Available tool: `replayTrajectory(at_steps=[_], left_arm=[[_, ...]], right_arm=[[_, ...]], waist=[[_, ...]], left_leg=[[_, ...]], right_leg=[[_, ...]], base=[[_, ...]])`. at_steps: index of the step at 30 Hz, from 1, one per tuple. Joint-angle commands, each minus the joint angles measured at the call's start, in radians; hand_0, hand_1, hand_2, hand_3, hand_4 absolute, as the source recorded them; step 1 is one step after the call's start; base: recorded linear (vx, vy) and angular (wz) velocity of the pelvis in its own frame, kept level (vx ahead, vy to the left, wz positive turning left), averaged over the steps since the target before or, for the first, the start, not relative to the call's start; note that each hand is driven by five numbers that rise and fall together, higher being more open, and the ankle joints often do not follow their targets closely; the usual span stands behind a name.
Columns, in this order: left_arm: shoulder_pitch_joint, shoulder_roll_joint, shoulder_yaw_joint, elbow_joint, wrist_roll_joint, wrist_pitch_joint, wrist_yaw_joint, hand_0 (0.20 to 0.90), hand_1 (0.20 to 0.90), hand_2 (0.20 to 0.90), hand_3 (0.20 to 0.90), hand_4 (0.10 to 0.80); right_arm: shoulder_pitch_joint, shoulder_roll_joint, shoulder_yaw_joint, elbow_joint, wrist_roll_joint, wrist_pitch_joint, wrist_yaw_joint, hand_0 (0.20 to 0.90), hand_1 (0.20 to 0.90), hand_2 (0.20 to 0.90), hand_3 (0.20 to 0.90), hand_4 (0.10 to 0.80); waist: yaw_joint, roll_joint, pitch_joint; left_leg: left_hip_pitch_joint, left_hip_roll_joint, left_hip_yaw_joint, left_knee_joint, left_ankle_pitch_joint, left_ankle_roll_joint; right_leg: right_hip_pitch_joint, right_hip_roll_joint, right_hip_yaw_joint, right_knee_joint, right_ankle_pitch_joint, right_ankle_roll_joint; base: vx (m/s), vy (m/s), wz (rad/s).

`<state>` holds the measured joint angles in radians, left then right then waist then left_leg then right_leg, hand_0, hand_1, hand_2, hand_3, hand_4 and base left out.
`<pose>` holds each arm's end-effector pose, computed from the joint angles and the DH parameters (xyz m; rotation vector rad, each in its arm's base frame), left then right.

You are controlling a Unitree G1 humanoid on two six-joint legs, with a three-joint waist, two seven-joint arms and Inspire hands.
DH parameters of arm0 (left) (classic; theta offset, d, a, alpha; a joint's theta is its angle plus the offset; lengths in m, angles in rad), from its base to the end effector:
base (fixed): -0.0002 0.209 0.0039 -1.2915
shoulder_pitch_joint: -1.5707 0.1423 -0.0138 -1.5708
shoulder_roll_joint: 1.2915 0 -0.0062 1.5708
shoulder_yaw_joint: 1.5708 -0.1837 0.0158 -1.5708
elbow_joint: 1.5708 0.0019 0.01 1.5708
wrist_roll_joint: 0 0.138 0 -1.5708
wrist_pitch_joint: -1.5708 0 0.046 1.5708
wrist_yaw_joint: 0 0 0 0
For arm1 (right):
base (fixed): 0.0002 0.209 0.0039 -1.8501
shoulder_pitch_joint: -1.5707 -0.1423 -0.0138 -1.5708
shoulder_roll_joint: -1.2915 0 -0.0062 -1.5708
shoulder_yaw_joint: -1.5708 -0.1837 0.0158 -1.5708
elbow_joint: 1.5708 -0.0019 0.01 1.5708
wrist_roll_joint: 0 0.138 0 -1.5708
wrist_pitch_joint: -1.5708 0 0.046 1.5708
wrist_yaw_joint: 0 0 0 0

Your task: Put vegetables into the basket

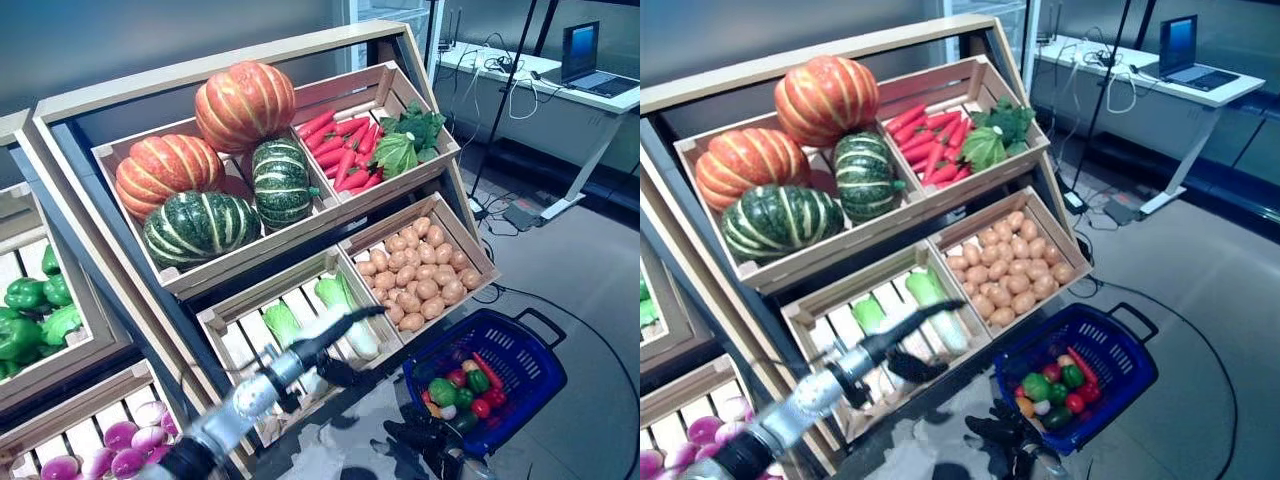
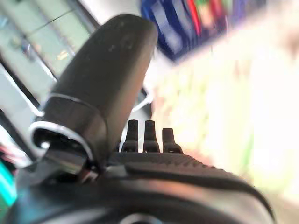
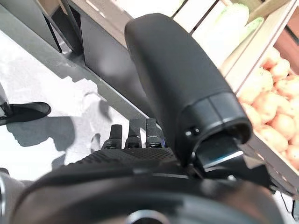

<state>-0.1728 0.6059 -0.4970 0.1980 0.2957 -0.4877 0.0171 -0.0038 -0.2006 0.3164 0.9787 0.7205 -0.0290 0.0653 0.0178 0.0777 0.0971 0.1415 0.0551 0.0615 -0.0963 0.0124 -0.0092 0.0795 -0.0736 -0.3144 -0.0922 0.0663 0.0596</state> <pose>0.2103 0.1766 0.0437 0.8358 -0.3418 -0.6493 0.1116 -0.1833 -0.1043 0.3474 0.9583 -0.1144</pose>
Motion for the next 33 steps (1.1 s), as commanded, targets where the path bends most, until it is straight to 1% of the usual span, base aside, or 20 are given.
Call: replayTrajectory(at_steps=[1,3,5,7,8,9,11,12,13,15,18,20,21,22,23,24,26,28,30,33], left_arm=[[-0.120,0.131,0.123,-0.100,0.255,-0.090,0.234,0.900,0.900,0.900,0.900,0.800],[-0.129,0.189,0.139,-0.111,0.378,-0.060,0.305,0.900,0.900,0.900,0.900,0.800],[-0.158,0.241,0.112,-0.079,0.462,-0.042,0.397,0.900,0.900,0.900,0.900,0.800],[-0.191,0.271,0.071,-0.043,0.549,-0.017,0.472,0.900,0.900,0.900,0.900,0.800],[-0.233,0.286,-0.001,0.033,0.573,0.027,0.505,0.900,0.900,0.900,0.900,0.800],[-0.239,0.283,-0.007,0.039,0.574,0.027,0.509,0.900,0.900,0.900,0.900,0.800],[-0.290,0.259,-0.089,0.153,0.597,0.081,0.536,0.900,0.900,0.900,0.900,0.800],[-0.310,0.242,-0.116,0.201,0.607,0.095,0.555,0.900,0.900,0.900,0.900,0.800],[-0.335,0.227,-0.150,0.271,0.605,0.122,0.561,0.900,0.900,0.900,0.900,0.800],[-0.353,0.214,-0.178,0.332,0.614,0.158,0.586,0.900,0.900,0.900,0.900,0.800],[-0.389,0.236,-0.191,0.356,0.636,0.183,0.598,0.900,0.900,0.900,0.900,0.800],[-0.462,0.285,-0.224,0.365,0.642,0.220,0.621,0.900,0.900,0.900,0.900,0.800],[-0.480,0.295,-0.231,0.366,0.646,0.233,0.628,0.900,0.900,0.900,0.900,0.800],[-0.508,0.312,-0.236,0.368,0.639,0.241,0.633,0.900,0.900,0.900,0.900,0.800],[-0.557,0.337,-0.251,0.383,0.629,0.250,0.642,0.900,0.900,0.900,0.900,0.800],[-0.577,0.344,-0.258,0.388,0.632,0.256,0.643,0.900,0.900,0.900,0.900,0.800],[-0.631,0.358,-0.276,0.387,0.634,0.285,0.623,0.900,0.900,0.900,0.900,0.800],[-0.673,0.367,-0.292,0.390,0.639,0.308,0.609,0.900,0.900,0.900,0.900,0.800],[-0.713,0.369,-0.313,0.411,0.634,0.342,0.624,0.900,0.900,0.900,0.900,0.800],[-0.755,0.381,-0.308,0.446,0.616,0.376,0.662,0.900,0.900,0.900,0.900,0.800]], right_arm=[[-0.028,-0.010,-0.050,-0.071,-0.007,-0.096,-0.019,0.900,0.900,0.900,0.900,0.800],[-0.014,-0.022,-0.056,-0.111,-0.020,-0.107,-0.024,0.900,0.900,0.900,0.900,0.800],[-0.009,-0.044,-0.060,-0.142,-0.027,-0.125,-0.023,0.900,0.900,0.900,0.900,0.800],[-0.016,-0.073,-0.065,-0.162,-0.031,-0.148,-0.021,0.900,0.900,0.900,0.900,0.800],[-0.033,-0.106,-0.064,-0.186,-0.011,-0.156,-0.015,0.900,0.900,0.900,0.900,0.800],[-0.034,-0.107,-0.066,-0.186,-0.011,-0.156,-0.015,0.900,0.900,0.900,0.900,0.800],[-0.063,-0.142,-0.063,-0.203,0.004,-0.159,-0.005,0.900,0.900,0.900,0.900,0.800],[-0.078,-0.158,-0.061,-0.208,0.013,-0.157,0.001,0.900,0.900,0.900,0.900,0.800],[-0.102,-0.190,-0.060,-0.230,0.025,-0.149,0.016,0.900,0.900,0.900,0.900,0.800],[-0.130,-0.230,-0.061,-0.264,0.043,-0.140,0.041,0.900,0.900,0.900,0.900,0.800],[-0.164,-0.263,-0.060,-0.315,0.067,-0.141,0.053,0.900,0.900,0.900,0.900,0.800],[-0.229,-0.304,-0.060,-0.365,0.108,-0.133,0.046,0.900,0.900,0.900,0.900,0.800],[-0.245,-0.311,-0.059,-0.373,0.123,-0.130,0.045,0.900,0.900,0.900,0.900,0.800],[-0.266,-0.322,-0.063,-0.383,0.141,-0.122,0.044,0.900,0.900,0.900,0.900,0.800],[-0.298,-0.339,-0.067,-0.394,0.164,-0.112,0.040,0.900,0.900,0.900,0.900,0.800],[-0.308,-0.344,-0.070,-0.394,0.166,-0.114,0.040,0.900,0.900,0.900,0.900,0.800],[-0.336,-0.366,-0.078,-0.395,0.177,-0.113,0.048,0.900,0.900,0.900,0.900,0.800],[-0.364,-0.389,-0.086,-0.393,0.191,-0.106,0.054,0.900,0.900,0.900,0.900,0.800],[-0.397,-0.409,-0.091,-0.380,0.192,-0.103,0.058,0.900,0.900,0.900,0.900,0.800],[-0.421,-0.445,-0.099,-0.374,0.201,-0.087,0.064,0.900,0.900,0.900,0.900,0.800]], waist=[[0.019,-0.030,0.002],[0.019,-0.030,-0.002],[0.015,-0.028,0.002],[0.007,-0.021,0.013],[-0.005,-0.012,0.031],[-0.003,-0.012,0.032],[-0.022,-0.003,0.059],[-0.029,0.001,0.074],[-0.046,0.009,0.104],[-0.063,0.011,0.148],[-0.068,-0.003,0.194],[-0.077,-0.022,0.247],[-0.076,-0.025,0.252],[-0.081,-0.031,0.261],[-0.086,-0.036,0.274],[-0.088,-0.037,0.275],[-0.096,-0.035,0.283],[-0.103,-0.030,0.291],[-0.110,-0.026,0.293],[-0.116,-0.022,0.296]], left_leg=[[0.007,-0.037,0.073,0.009,-0.071,0.023],[0.009,-0.036,0.073,0.009,-0.067,0.020],[0.010,-0.038,0.067,0.009,-0.059,0.019],[0.009,-0.040,0.062,0.009,-0.050,0.019],[-0.002,-0.043,0.059,0.032,-0.046,0.019],[-0.006,-0.043,0.059,0.037,-0.048,0.019],[-0.049,-0.047,0.060,0.122,-0.067,0.013],[-0.073,-0.048,0.065,0.168,-0.079,0.011],[-0.116,-0.046,0.079,0.253,-0.103,0.005],[-0.181,-0.042,0.099,0.368,-0.147,0.009],[-0.278,-0.034,0.116,0.499,-0.198,0.022],[-0.402,-0.025,0.125,0.638,-0.253,0.034],[-0.427,-0.024,0.127,0.662,-0.265,0.037],[-0.477,-0.020,0.131,0.724,-0.287,0.045],[-0.526,-0.013,0.134,0.783,-0.312,0.047],[-0.557,-0.010,0.135,0.821,-0.326,0.053],[-0.640,0.001,0.137,0.920,-0.367,0.053],[-0.694,0.008,0.141,0.984,-0.392,0.054],[-0.769,0.015,0.139,1.063,-0.418,0.056],[-0.845,0.025,0.135,1.150,-0.450,0.058]], right_leg=[[0.094,-0.004,0.017,0.005,-0.100,-0.033],[0.098,-0.004,0.011,0.005,-0.101,-0.035],[0.102,-0.004,0.007,0.005,-0.098,-0.039],[0.093,-0.005,0.008,0.026,-0.105,-0.045],[0.062,-0.014,0.015,0.085,-0.125,-0.050],[0.058,-0.015,0.015,0.092,-0.129,-0.050],[0.015,-0.030,0.029,0.165,-0.152,-0.057],[-0.011,-0.039,0.035,0.209,-0.168,-0.060],[-0.056,-0.055,0.046,0.294,-0.203,-0.068],[-0.126,-0.086,0.061,0.415,-0.246,-0.075],[-0.226,-0.118,0.080,0.547,-0.282,-0.078],[-0.357,-0.146,0.104,0.697,-0.317,-0.080],[-0.384,-0.151,0.109,0.723,-0.326,-0.081],[-0.437,-0.161,0.119,0.788,-0.342,-0.085],[-0.491,-0.166,0.136,0.851,-0.359,-0.084],[-0.523,-0.171,0.143,0.889,-0.372,-0.089],[-0.613,-0.182,0.170,0.991,-0.407,-0.091],[-0.677,-0.192,0.190,1.059,-0.429,-0.095],[-0.757,-0.196,0.216,1.130,-0.449,-0.099],[-0.843,-0.198,0.243,1.215,-0.477,-0.107]], base=[[0.072,0.008,0.03],[0.060,0.012,0.05],[0.041,0.032,0.02],[-0.004,0.083,0.02],[-0.036,0.091,0.02],[-0.062,0.115,0.02],[-0.078,0.118,0.02],[-0.120,0.199,-0.02],[-0.141,0.226,-0.03],[-0.142,0.188,0.01],[-0.178,0.074,0.03],[-0.283,0.069,0.03],[-0.187,0.050,0.07],[-0.155,0.055,0.10],[-0.156,0.054,0.09],[-0.109,0.060,0.10],[-0.082,0.072,0.07],[-0.070,0.088,0.09],[-0.068,0.076,0.01],[-0.037,0.061,-0.02]])
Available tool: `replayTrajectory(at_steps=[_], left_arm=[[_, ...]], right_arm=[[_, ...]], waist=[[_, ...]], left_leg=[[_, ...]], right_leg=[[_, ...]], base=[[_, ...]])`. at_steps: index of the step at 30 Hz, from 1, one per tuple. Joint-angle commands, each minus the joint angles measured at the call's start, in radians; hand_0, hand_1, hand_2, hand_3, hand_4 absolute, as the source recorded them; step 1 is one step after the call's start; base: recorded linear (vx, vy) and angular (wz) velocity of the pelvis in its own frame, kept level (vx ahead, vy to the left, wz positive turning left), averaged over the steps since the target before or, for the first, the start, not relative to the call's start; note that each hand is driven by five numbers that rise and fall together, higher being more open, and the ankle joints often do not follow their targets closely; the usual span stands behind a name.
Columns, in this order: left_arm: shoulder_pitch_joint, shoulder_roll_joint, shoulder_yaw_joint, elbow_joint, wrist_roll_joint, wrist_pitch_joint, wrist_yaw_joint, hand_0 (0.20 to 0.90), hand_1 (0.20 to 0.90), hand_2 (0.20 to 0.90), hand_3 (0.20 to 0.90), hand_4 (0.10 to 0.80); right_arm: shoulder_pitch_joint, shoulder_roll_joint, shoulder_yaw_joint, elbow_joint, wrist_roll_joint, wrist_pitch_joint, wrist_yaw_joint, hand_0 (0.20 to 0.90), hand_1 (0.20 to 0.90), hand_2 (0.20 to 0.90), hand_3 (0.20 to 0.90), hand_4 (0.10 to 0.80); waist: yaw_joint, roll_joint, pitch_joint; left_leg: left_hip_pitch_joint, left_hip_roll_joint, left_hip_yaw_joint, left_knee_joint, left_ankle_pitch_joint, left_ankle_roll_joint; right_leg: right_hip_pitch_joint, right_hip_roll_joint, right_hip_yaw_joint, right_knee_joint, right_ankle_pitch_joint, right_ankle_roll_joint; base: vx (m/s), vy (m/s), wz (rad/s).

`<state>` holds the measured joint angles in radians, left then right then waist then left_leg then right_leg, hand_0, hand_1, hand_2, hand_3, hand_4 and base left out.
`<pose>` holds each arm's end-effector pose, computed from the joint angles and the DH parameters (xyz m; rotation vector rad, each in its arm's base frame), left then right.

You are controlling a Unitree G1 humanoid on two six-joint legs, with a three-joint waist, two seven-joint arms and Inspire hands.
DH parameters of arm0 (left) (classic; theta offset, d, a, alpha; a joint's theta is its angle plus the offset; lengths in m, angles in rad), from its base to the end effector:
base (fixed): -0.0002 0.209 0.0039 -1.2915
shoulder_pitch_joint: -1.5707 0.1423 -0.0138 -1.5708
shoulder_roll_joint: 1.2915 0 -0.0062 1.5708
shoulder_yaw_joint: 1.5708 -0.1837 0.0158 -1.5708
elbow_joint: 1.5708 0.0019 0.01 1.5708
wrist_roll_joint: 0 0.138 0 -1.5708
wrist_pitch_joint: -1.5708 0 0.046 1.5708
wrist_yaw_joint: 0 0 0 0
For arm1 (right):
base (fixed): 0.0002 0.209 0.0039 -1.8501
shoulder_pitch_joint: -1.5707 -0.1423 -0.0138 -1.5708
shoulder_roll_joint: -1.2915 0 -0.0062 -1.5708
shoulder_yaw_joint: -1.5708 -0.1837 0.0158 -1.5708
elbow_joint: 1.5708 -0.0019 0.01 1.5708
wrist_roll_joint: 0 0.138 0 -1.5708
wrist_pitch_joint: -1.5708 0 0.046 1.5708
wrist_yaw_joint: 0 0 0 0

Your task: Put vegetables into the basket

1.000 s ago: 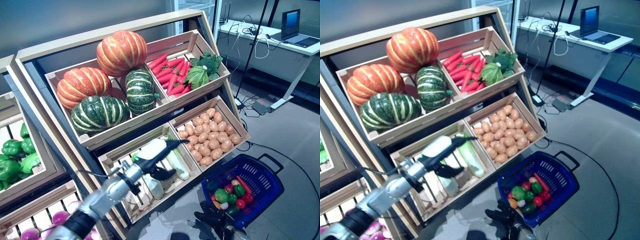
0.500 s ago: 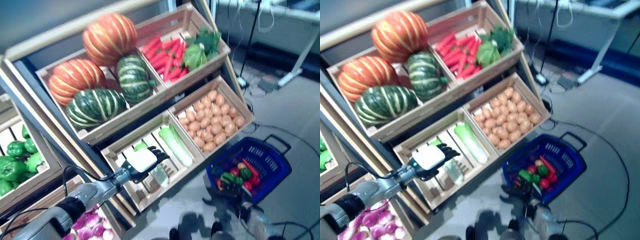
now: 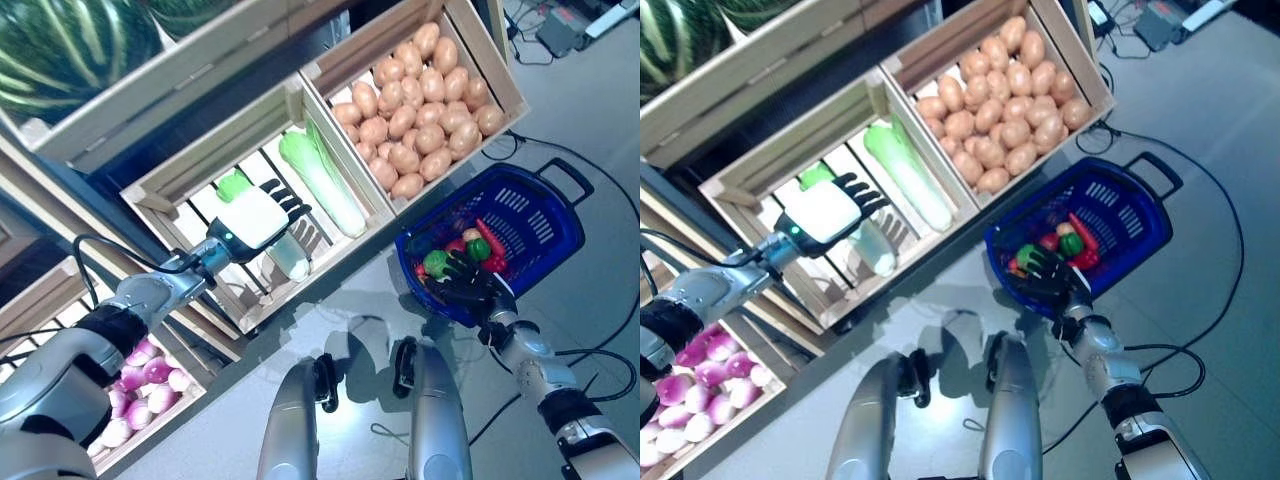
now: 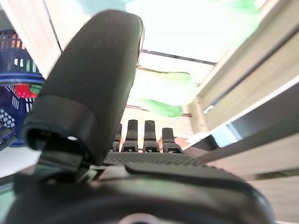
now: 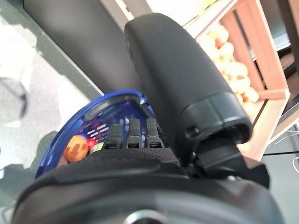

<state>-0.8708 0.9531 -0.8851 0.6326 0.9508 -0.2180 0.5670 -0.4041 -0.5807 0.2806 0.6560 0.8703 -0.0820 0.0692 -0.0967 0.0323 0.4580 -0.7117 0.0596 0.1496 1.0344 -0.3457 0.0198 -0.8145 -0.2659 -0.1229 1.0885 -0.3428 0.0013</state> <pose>0.3118 0.2585 0.1454 2.0697 -0.7027 -0.1770 0.2663 -0.2554 0.0463 0.1892 0.2028 -0.0212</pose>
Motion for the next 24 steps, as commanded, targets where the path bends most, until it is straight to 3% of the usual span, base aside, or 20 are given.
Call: replayTrajectory(at_steps=[1,8,17,24], left_arm=[[-0.063,0.040,0.081,0.016,-0.047,0.118,0.108,0.900,0.900,0.900,0.900,0.800],[-0.094,0.036,0.059,0.104,-0.035,0.126,0.073,0.900,0.900,0.900,0.900,0.800],[-0.139,0.046,-0.003,0.210,-0.085,0.169,-0.219,0.900,0.900,0.900,0.900,0.800],[-0.142,0.052,-0.018,0.260,-0.110,0.124,-0.237,0.900,0.900,0.900,0.900,0.800]], right_arm=[[-0.021,-0.075,-0.070,-0.049,0.055,-0.031,0.067,0.900,0.900,0.900,0.900,0.800],[-0.050,-0.119,-0.087,-0.004,0.098,-0.016,0.094,0.900,0.900,0.900,0.900,0.800],[-0.086,-0.130,-0.085,0.015,0.155,-0.020,0.058,0.900,0.900,0.900,0.900,0.800],[-0.102,-0.130,-0.075,0.016,0.178,-0.031,0.049,0.900,0.900,0.900,0.900,0.800]], waist=[[-0.004,0.026,-0.065],[-0.019,0.033,-0.071],[-0.021,0.022,-0.061],[-0.012,0.014,-0.062]], left_leg=[[-0.018,0.025,0.045,0.049,-0.101,0.029],[-0.145,0.046,0.027,0.180,-0.139,0.017],[-0.303,0.084,-0.003,0.315,-0.168,0.018],[-0.372,0.090,-0.021,0.345,-0.165,0.014]], right_leg=[[0.020,-0.005,0.059,0.063,-0.077,-0.051],[-0.109,0.018,0.096,0.176,-0.115,-0.062],[-0.242,0.051,0.099,0.272,-0.128,-0.068],[-0.299,0.049,0.084,0.299,-0.123,-0.062]], base=[[-0.025,0.067,-0.06],[-0.011,0.049,-0.02],[-0.016,0.007,-0.04],[-0.007,-0.010,0.00]])
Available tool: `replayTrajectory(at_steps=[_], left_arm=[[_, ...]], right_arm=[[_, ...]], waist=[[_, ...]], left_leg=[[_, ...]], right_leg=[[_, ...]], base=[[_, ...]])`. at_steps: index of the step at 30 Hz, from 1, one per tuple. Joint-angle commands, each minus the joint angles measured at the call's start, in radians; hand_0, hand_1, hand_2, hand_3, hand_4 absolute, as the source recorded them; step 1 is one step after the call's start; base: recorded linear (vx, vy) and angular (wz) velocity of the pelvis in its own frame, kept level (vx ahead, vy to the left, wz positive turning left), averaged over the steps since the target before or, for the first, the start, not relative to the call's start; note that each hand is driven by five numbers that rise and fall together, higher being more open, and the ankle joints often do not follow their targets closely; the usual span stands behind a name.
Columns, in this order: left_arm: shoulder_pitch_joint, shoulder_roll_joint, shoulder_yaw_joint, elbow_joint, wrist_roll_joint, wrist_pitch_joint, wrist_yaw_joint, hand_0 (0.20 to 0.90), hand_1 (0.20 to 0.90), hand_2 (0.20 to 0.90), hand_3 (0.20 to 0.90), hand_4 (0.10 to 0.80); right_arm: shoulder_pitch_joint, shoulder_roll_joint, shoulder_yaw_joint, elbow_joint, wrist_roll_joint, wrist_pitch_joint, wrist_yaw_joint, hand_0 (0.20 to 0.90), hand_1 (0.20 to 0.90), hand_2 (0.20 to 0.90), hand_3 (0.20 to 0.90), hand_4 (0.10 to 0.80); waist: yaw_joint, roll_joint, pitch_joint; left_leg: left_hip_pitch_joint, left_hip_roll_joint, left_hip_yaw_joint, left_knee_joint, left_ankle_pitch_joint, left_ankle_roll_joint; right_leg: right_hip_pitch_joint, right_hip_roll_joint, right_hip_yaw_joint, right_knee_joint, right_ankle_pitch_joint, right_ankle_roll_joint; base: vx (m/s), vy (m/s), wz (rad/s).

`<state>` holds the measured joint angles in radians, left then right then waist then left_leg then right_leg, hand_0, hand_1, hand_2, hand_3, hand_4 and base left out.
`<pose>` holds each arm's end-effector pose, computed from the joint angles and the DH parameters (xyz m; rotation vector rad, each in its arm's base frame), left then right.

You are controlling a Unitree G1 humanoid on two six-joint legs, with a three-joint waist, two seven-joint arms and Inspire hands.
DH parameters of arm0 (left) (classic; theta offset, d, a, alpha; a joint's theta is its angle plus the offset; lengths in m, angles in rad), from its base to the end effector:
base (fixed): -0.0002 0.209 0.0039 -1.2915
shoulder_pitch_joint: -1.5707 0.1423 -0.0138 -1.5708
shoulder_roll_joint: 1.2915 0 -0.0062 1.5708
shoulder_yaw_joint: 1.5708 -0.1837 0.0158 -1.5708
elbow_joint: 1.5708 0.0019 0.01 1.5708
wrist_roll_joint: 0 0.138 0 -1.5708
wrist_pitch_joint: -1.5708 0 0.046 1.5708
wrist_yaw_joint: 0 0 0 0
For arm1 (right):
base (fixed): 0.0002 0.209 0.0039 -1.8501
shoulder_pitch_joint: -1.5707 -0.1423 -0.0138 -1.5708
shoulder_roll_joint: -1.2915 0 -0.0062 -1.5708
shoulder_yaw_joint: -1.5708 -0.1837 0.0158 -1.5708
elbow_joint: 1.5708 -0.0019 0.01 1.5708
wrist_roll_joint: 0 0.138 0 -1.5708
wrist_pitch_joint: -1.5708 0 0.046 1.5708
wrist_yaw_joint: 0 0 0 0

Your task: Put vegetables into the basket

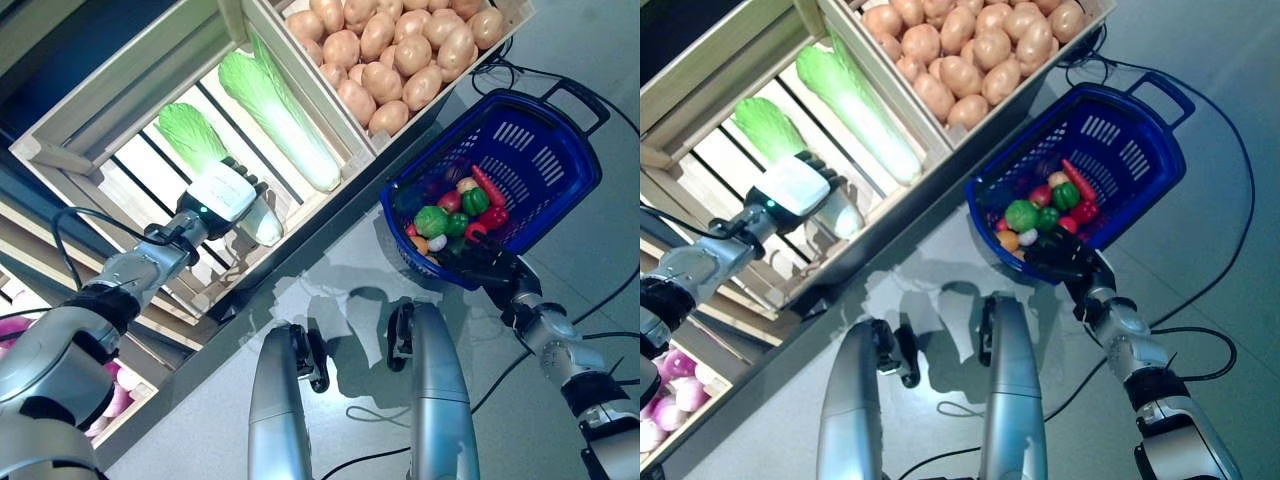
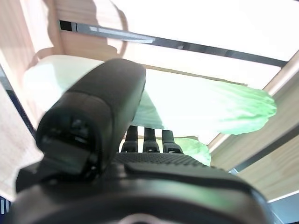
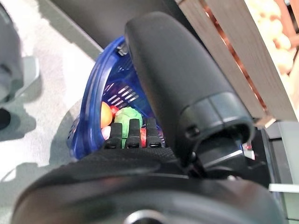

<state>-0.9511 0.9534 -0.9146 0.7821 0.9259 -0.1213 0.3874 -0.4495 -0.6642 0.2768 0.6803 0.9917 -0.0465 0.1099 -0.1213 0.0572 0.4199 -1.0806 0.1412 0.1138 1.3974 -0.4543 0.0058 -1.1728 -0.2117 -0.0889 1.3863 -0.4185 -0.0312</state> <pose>0.3208 0.2806 0.1619 2.2129 -0.3556 -0.0917 0.2722 -0.2778 0.0655 0.2433 0.1797 -0.0401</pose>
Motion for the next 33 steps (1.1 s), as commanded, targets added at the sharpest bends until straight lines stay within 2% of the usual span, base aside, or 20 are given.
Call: replayTrajectory(at_steps=[1,4,8,13,14,27,33], left_arm=[[-0.073,0.051,0.003,0.123,-0.094,0.014,-0.068,0.900,0.900,0.900,0.900,0.800],[-0.102,0.047,-0.020,0.141,-0.107,0.007,-0.086,0.900,0.900,0.900,0.900,0.800],[-0.124,0.044,-0.033,0.155,-0.145,0.036,-0.124,0.900,0.900,0.900,0.900,0.800],[-0.131,0.050,-0.032,0.148,-0.194,0.063,-0.162,0.900,0.900,0.900,0.900,0.800],[-0.136,0.055,-0.032,0.138,-0.224,0.056,-0.182,0.300,0.300,0.300,0.300,0.400],[-0.099,0.078,-0.004,0.096,-0.208,0.025,-0.160,0.300,0.300,0.300,0.300,0.400],[-0.067,0.094,0.019,0.085,-0.229,-0.028,-0.081,0.300,0.300,0.300,0.300,0.400]], right_arm=[[-0.066,-0.049,-0.070,0.003,0.064,-0.072,0.017,0.900,0.900,0.900,0.900,0.800],[-0.088,-0.050,-0.072,-0.005,0.090,-0.081,0.018,0.900,0.900,0.900,0.900,0.800],[-0.085,-0.029,-0.076,-0.045,0.098,-0.118,0.010,0.900,0.900,0.900,0.900,0.800],[-0.088,-0.028,-0.070,-0.095,0.102,-0.125,-0.029,0.900,0.900,0.900,0.900,0.800],[-0.089,-0.029,-0.070,-0.104,0.104,-0.128,-0.037,0.900,0.900,0.900,0.900,0.800],[-0.085,-0.015,-0.074,-0.124,0.092,-0.156,-0.022,0.900,0.900,0.900,0.900,0.800],[-0.077,-0.014,-0.063,-0.117,0.104,-0.168,0.000,0.900,0.900,0.900,0.900,0.800]], waist=[[0.013,-0.012,-0.023],[0.015,-0.020,-0.016],[0.023,-0.028,-0.005],[0.025,-0.029,-0.002],[0.026,-0.029,-0.006],[0.033,-0.021,-0.040],[0.030,-0.013,-0.055]], left_leg=[[-0.022,0.010,0.011,-0.005,-0.058,0.026],[-0.083,0.016,-0.005,0.038,-0.066,0.025],[-0.175,0.013,-0.024,0.093,-0.069,0.031],[-0.221,0.014,-0.030,0.104,-0.059,0.035],[-0.225,0.015,-0.030,0.098,-0.053,0.036],[-0.078,0.031,0.007,-0.021,-0.034,0.038],[0.125,0.025,0.054,-0.190,-0.002,0.031]], right_leg=[[0.042,-0.007,0.047,0.014,-0.050,-0.028],[-0.008,-0.007,0.042,0.046,-0.054,-0.027],[-0.093,-0.009,0.038,0.084,-0.049,-0.021],[-0.136,-0.008,0.035,0.090,-0.037,-0.016],[-0.139,-0.009,0.032,0.083,-0.032,-0.014],[0.006,-0.018,0.007,-0.024,-0.021,-0.015],[0.193,-0.014,-0.004,-0.163,0.004,-0.014]], base=[[0.000,0.000,0.00],[-0.010,-0.006,0.00],[-0.009,-0.005,0.01],[-0.028,-0.023,-0.06],[-0.022,-0.028,-0.05],[0.005,-0.015,-0.03],[0.023,0.004,-0.03]])
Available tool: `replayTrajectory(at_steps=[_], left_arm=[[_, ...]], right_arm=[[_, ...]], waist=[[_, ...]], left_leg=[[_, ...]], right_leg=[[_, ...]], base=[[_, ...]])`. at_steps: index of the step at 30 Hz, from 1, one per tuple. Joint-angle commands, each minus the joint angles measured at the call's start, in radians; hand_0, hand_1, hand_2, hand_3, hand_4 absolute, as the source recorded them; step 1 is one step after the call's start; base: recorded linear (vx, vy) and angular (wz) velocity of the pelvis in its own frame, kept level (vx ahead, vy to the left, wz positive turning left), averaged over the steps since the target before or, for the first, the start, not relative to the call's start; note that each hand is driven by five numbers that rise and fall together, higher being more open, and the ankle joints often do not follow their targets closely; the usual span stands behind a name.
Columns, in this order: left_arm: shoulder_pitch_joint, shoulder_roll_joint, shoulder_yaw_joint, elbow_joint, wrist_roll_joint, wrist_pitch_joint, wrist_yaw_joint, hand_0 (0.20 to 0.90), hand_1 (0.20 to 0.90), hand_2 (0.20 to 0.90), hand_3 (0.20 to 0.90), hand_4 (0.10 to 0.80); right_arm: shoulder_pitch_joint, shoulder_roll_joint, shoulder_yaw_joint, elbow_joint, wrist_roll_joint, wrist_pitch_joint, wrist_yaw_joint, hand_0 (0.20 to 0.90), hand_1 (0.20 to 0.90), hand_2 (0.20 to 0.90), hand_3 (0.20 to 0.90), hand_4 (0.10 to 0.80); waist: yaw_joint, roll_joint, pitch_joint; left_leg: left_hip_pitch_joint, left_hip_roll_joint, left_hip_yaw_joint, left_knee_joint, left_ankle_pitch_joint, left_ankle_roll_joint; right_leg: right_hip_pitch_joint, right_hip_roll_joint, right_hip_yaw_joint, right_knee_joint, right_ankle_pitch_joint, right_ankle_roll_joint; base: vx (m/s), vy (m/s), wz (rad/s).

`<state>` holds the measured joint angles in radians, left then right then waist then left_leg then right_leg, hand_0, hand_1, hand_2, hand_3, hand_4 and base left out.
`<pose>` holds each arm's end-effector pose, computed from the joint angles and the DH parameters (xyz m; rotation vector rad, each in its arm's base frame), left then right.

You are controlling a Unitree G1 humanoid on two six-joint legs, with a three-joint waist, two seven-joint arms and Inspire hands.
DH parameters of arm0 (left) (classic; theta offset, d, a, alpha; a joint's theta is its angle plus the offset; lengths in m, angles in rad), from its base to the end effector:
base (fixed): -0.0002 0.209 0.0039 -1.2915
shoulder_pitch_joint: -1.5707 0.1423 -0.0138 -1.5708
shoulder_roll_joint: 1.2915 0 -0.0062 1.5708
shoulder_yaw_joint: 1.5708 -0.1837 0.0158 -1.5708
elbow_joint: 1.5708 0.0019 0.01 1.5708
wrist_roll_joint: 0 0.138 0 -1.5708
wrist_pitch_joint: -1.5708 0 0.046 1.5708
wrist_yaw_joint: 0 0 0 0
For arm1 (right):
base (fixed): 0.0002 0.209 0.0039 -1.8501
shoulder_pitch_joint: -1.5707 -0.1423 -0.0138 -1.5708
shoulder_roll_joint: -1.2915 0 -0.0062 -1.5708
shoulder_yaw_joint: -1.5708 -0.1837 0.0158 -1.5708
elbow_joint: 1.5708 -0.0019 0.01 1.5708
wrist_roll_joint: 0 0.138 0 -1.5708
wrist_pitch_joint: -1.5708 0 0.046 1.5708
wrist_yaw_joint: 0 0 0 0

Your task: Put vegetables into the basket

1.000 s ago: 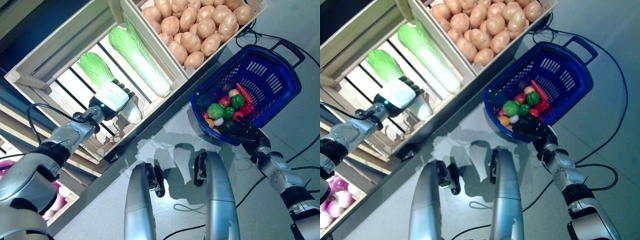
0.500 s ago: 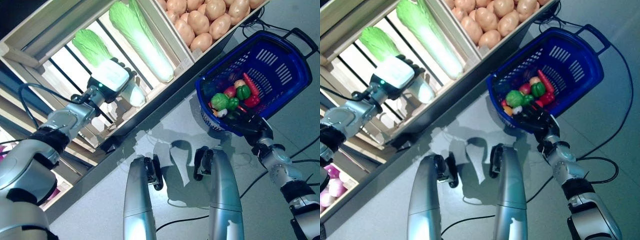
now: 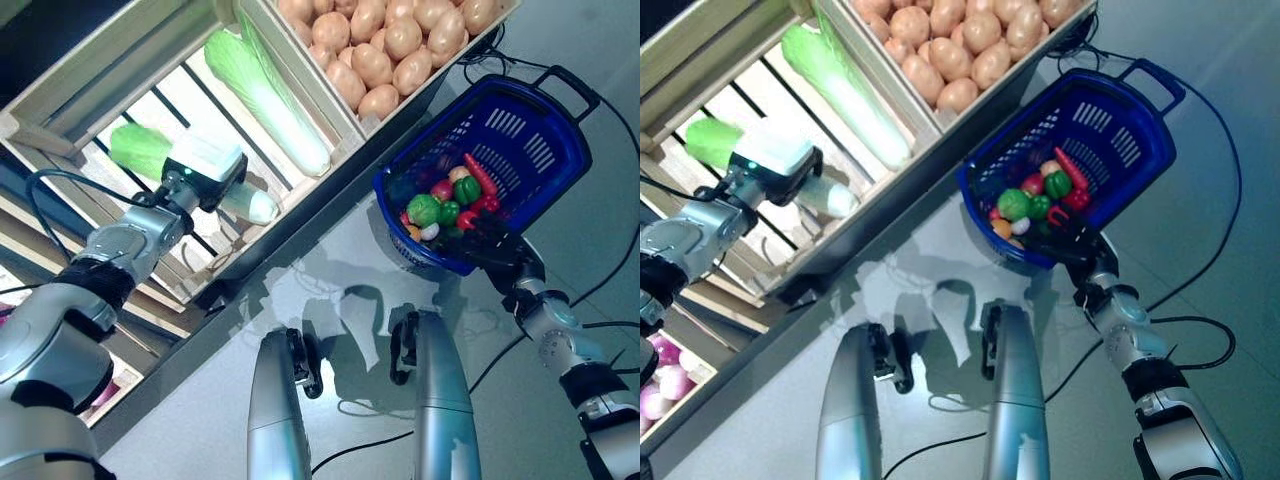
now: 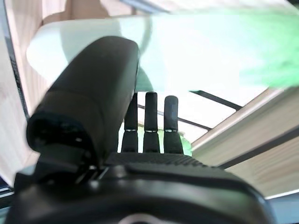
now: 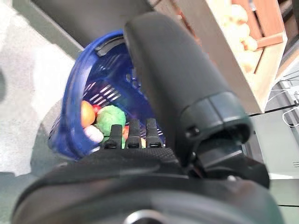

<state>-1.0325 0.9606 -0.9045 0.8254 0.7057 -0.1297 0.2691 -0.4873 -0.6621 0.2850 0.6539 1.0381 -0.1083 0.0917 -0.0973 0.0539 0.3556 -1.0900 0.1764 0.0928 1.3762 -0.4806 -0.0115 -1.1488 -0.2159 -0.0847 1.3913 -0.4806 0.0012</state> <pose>0.3284 0.2824 0.1887 2.0289 -0.2227 -0.0078 0.2816 -0.2711 0.0803 0.2796 0.0704 -0.0316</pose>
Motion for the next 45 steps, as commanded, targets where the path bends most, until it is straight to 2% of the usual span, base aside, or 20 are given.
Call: replayTrajectory(at_steps=[1,8,12,15,21,27,28,29,31,34,45], left_arm=[[0.018,0.088,0.011,0.037,-0.013,-0.023,0.041,0.300,0.300,0.300,0.300,0.400],[0.085,0.121,0.074,-0.033,-0.086,-0.131,0.121,0.300,0.300,0.300,0.300,0.400],[0.109,0.107,0.098,-0.039,-0.082,-0.158,0.121,0.300,0.300,0.300,0.300,0.400],[0.125,0.089,0.111,-0.038,-0.083,-0.162,0.122,0.300,0.300,0.300,0.300,0.400],[0.154,0.081,0.154,-0.059,-0.120,-0.146,0.151,0.300,0.300,0.300,0.300,0.400],[0.143,0.087,0.159,-0.059,-0.136,-0.131,0.090,0.300,0.300,0.300,0.300,0.400],[0.139,0.085,0.151,-0.055,-0.149,-0.122,0.066,0.507,0.507,0.507,0.507,0.538],[0.133,0.081,0.143,-0.047,-0.154,-0.111,0.031,0.900,0.900,0.900,0.900,0.800],[0.125,0.068,0.118,-0.019,-0.206,-0.066,-0.104,0.900,0.900,0.900,0.900,0.800],[0.127,0.053,0.104,0.007,-0.238,-0.044,-0.159,0.900,0.900,0.900,0.900,0.800],[0.077,0.043,0.075,0.026,-0.235,-0.045,-0.151,0.900,0.900,0.900,0.900,0.800]], right_arm=[[-0.037,-0.016,-0.071,-0.091,0.058,-0.108,0.021,0.900,0.900,0.900,0.900,0.800],[0.038,0.014,-0.080,-0.120,0.026,-0.135,0.021,0.900,0.900,0.900,0.900,0.800],[0.052,0.025,-0.091,-0.109,-0.002,-0.129,0.030,0.900,0.900,0.900,0.900,0.800],[0.042,0.031,-0.095,-0.084,-0.009,-0.120,0.028,0.900,0.900,0.900,0.900,0.800],[0.050,0.039,-0.088,-0.088,-0.015,-0.112,0.003,0.900,0.900,0.900,0.900,0.800],[0.057,0.035,-0.084,-0.096,-0.005,-0.108,0.003,0.900,0.900,0.900,0.900,0.800],[0.055,0.032,-0.081,-0.095,-0.005,-0.108,0.006,0.900,0.900,0.900,0.900,0.800],[0.054,0.029,-0.078,-0.095,-0.003,-0.110,0.007,0.900,0.900,0.900,0.900,0.800],[0.045,0.020,-0.077,-0.088,0.000,-0.113,0.008,0.900,0.900,0.900,0.900,0.800],[0.032,0.010,-0.074,-0.084,0.006,-0.105,-0.001,0.900,0.900,0.900,0.900,0.800],[0.002,-0.025,-0.047,-0.098,0.026,-0.095,0.005,0.900,0.900,0.900,0.900,0.800]], waist=[[0.005,-0.009,0.006],[0.015,-0.014,-0.039],[0.019,-0.018,-0.061],[0.023,-0.020,-0.071],[0.026,-0.027,-0.066],[0.023,-0.030,-0.053],[0.022,-0.030,-0.050],[0.022,-0.031,-0.046],[0.018,-0.030,-0.034],[0.016,-0.029,-0.021],[0.018,-0.032,0.021]], left_leg=[[0.147,-0.011,0.078,-0.180,0.027,0.048],[0.372,-0.043,0.105,-0.370,0.066,0.055],[0.447,-0.043,0.118,-0.408,0.056,0.059],[0.468,-0.039,0.122,-0.400,0.045,0.058],[0.496,-0.042,0.124,-0.416,0.045,0.056],[0.503,-0.044,0.124,-0.425,0.049,0.058],[0.504,-0.044,0.124,-0.426,0.050,0.059],[0.505,-0.045,0.124,-0.426,0.049,0.059],[0.495,-0.044,0.123,-0.417,0.047,0.058],[0.480,-0.044,0.121,-0.406,0.046,0.058],[0.354,-0.038,0.094,-0.364,0.063,0.051]], right_leg=[[0.181,-0.010,-0.009,-0.176,0.068,-0.047],[0.389,-0.031,-0.039,-0.322,0.092,-0.043],[0.463,-0.040,-0.052,-0.356,0.080,-0.042],[0.484,-0.053,-0.064,-0.350,0.071,-0.042],[0.514,-0.053,-0.074,-0.369,0.074,-0.036],[0.521,-0.052,-0.079,-0.380,0.080,-0.033],[0.521,-0.052,-0.079,-0.379,0.081,-0.032],[0.521,-0.054,-0.079,-0.379,0.081,-0.031],[0.514,-0.057,-0.079,-0.370,0.080,-0.029],[0.497,-0.057,-0.073,-0.359,0.080,-0.027],[0.378,-0.052,-0.062,-0.325,0.094,-0.022]], base=[[0.044,0.002,-0.04],[0.054,-0.027,-0.01],[0.040,-0.039,0.07],[0.016,-0.036,-0.02],[0.000,-0.005,-0.01],[0.000,0.000,0.00],[0.000,0.000,0.00],[0.002,0.034,0.00],[-0.001,0.053,-0.01],[-0.008,0.039,0.00],[-0.043,0.018,0.02]])
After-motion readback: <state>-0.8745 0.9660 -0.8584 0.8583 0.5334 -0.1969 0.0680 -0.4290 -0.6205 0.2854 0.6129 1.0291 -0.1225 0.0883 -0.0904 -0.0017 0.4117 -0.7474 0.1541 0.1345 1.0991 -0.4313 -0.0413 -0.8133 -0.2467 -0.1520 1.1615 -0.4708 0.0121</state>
